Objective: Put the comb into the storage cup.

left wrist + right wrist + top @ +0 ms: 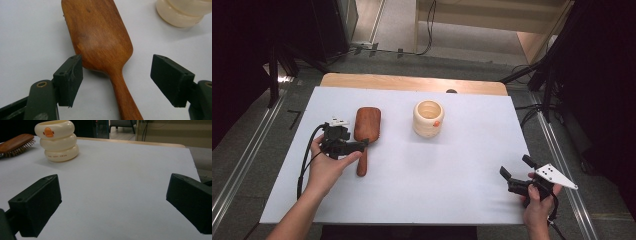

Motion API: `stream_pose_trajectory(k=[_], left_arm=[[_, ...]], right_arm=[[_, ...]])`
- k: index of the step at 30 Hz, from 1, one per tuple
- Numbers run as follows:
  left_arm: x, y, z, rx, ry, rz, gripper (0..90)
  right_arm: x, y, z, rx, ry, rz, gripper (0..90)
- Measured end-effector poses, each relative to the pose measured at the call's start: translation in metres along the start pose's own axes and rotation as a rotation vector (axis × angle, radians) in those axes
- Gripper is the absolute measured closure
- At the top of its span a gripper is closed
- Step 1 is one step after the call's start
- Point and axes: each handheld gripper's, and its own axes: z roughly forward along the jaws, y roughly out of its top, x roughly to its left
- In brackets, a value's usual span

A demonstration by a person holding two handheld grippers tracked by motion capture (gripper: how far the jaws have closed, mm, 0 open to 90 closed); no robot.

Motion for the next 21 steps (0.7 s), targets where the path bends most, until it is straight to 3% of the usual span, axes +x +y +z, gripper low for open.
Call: stream_pose_trajectory(k=[4, 9, 12, 16, 19, 21], left_arm=[[-0.001, 0.0, 0.004, 0.033, 0.026, 0.009, 29.6], [-0.004, -0.002, 0.009, 0.068, 0.02, 0.014, 35.0], [-0.006, -0.004, 0.012, 0.087, 0.024, 0.001, 37.9], [-0.008, -0.006, 0.016, 0.113, -0.001, -0.017, 43.2], [-0.009, -0.006, 0.019, 0.14, -0.028, -0.072, 47.5], [-0.009, -0.006, 0.021, 0.146, -0.019, -0.079, 48.8]], right_arm=[[0.0, 0.0, 0.0, -0.001, -0.003, 0.002, 0.0], [0.0, 0.0, 0.0, -0.003, -0.002, 0.003, 0.0], [0.0, 0.0, 0.0, -0.003, -0.004, 0.003, 0.0], [0.0, 0.0, 0.0, -0.003, -0.006, 0.004, 0.0], [0.0, 0.0, 0.0, -0.003, -0.008, 0.004, 0.0], [0.0, 0.0, 0.0, -0.003, -0.009, 0.004, 0.0]])
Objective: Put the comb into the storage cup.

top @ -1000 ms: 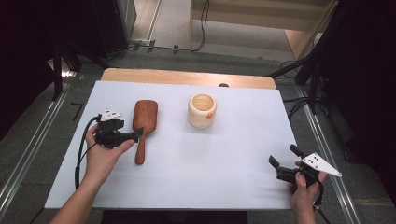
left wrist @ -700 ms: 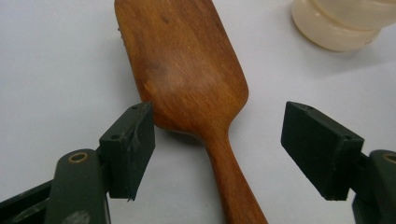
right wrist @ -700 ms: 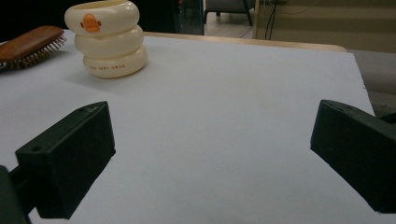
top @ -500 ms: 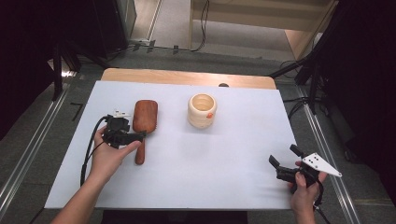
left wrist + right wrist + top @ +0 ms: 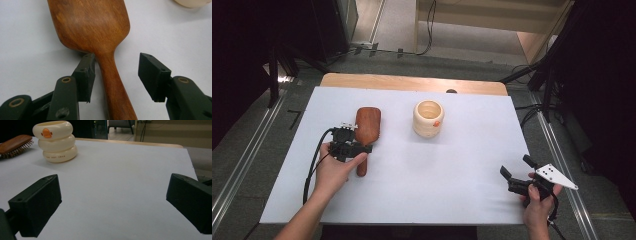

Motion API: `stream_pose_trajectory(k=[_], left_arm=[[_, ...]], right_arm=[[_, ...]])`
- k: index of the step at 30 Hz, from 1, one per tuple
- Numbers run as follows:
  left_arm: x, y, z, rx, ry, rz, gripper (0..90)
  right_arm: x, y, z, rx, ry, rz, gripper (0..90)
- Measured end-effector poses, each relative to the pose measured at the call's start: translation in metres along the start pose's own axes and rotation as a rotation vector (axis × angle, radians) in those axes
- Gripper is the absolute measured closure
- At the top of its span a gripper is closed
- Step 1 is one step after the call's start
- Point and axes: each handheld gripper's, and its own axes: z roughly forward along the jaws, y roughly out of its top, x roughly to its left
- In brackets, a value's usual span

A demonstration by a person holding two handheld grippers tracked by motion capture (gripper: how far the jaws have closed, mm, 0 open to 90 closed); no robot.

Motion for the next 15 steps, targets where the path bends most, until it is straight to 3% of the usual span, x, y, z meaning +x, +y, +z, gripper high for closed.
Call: stream_pose_trajectory(k=[4, 12, 15], left_arm=[[0.0, 0.0, 0.003, 0.001, 0.025, 0.0, 52.4], [-0.003, -0.003, 0.009, -0.026, 0.12, 0.017, 57.3], [-0.003, -0.005, 0.012, -0.028, 0.133, 0.015, 57.3]], right_arm=[[0.0, 0.0, 0.0, 0.0, -0.003, 0.002, 0.0], [0.0, 0.0, 0.0, 0.0, -0.006, 0.001, 0.0], [0.0, 0.0, 0.001, 0.001, -0.008, 0.0, 0.0]])
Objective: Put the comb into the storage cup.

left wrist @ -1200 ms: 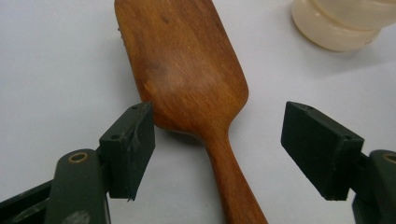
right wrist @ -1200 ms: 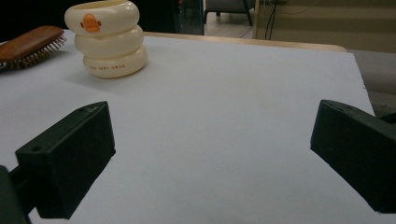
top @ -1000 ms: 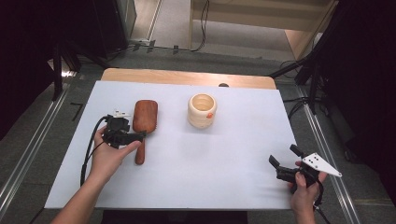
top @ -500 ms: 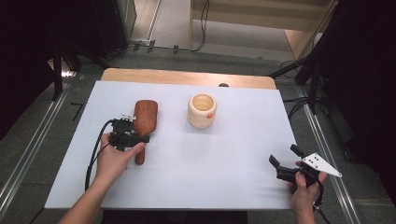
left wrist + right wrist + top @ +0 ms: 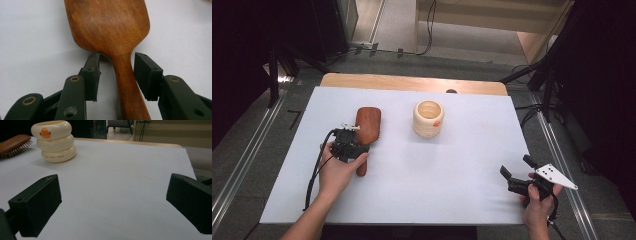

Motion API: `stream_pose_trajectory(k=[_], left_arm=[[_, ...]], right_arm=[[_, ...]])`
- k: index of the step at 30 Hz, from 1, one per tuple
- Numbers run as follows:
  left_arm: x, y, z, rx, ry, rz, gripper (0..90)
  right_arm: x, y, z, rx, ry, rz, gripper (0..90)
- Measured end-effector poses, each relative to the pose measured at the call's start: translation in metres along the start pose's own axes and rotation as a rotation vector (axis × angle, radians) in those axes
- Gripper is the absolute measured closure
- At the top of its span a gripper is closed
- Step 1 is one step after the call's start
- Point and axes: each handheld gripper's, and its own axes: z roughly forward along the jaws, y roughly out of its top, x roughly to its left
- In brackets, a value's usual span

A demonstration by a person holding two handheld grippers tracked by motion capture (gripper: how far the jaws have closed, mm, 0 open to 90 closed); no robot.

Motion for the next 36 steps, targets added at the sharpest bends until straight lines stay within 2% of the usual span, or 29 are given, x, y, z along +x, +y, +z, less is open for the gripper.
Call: stream_pose_trajectory(k=[8, 12, 15, 20, 23, 25, 27, 36], left_arm=[[-0.006, -0.003, 0.007, 0.0, 0.027, -0.008, 59.7], [-0.012, -0.005, 0.013, 0.007, 0.041, 0.007, 62.4], [-0.015, -0.007, 0.014, -0.009, 0.063, 0.011, 63.4], [-0.015, -0.01, 0.015, -0.032, 0.074, -0.001, 65.3], [-0.015, -0.012, 0.015, -0.049, 0.082, 0.006, 67.5], [-0.014, -0.013, 0.015, -0.061, 0.076, -0.002, 70.0], [-0.013, -0.014, 0.015, -0.073, 0.079, 0.008, 72.4], [-0.009, -0.018, 0.015, -0.109, 0.073, 0.02, 72.9]], right_arm=[[0.0, 0.0, 0.0, 0.002, -0.004, -0.002, 0.0], [0.0, 0.0, 0.0, 0.002, -0.006, -0.002, 0.0], [0.0, 0.0, 0.0, 0.001, -0.006, -0.002, 0.0], [0.001, 0.0, 0.0, 0.002, -0.008, -0.004, 0.0], [0.001, 0.0, 0.0, 0.002, -0.01, -0.003, 0.0], [0.001, 0.0, 0.001, 0.002, -0.01, -0.003, 0.0], [0.001, 0.0, 0.001, 0.003, -0.011, -0.002, 0.0], [0.001, 0.0, 0.001, 0.002, -0.013, -0.003, 0.0]])
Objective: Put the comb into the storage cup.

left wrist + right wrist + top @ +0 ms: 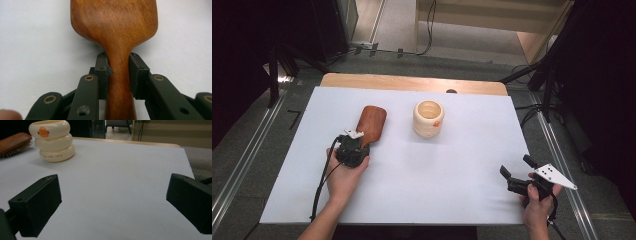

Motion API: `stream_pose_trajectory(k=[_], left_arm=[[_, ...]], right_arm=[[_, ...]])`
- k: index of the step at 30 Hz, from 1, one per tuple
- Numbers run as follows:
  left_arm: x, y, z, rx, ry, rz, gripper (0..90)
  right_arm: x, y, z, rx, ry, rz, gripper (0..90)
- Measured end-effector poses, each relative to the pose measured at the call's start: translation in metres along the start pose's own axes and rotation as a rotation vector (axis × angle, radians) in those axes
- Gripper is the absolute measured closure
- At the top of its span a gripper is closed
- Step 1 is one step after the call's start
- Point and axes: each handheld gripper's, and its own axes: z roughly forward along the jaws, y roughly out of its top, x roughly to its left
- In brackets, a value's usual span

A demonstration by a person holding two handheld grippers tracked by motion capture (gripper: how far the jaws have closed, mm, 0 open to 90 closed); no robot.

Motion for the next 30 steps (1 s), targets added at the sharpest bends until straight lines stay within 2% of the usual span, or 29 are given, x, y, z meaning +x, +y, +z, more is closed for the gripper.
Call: stream_pose_trajectory(k=[11, 13, 17, 19, 25, 30], left_arm=[[0.01, -0.005, -0.008, -0.054, -0.051, 0.015, 73.0], [0.011, -0.005, -0.012, -0.066, -0.05, 0.019, 73.0], [0.012, -0.004, -0.022, -0.109, -0.067, 0.016, 73.0], [0.013, -0.004, -0.027, -0.134, -0.08, 0.016, 73.0], [0.014, -0.003, -0.044, -0.209, -0.093, 0.005, 72.9], [0.014, -0.003, -0.054, -0.257, -0.119, 0.002, 72.9]], right_arm=[[0.001, 0.002, -0.001, 0.0, -0.018, -0.007, 0.0], [0.002, 0.002, -0.001, 0.005, -0.017, -0.008, 0.0], [0.005, 0.004, 0.0, 0.016, -0.014, -0.028, 0.0], [0.007, 0.006, 0.0, 0.013, 0.001, -0.019, 0.0], [0.023, 0.019, 0.005, 0.007, 0.025, -0.034, 0.0], [0.041, 0.039, 0.007, -0.014, 0.074, -0.033, 0.0]])
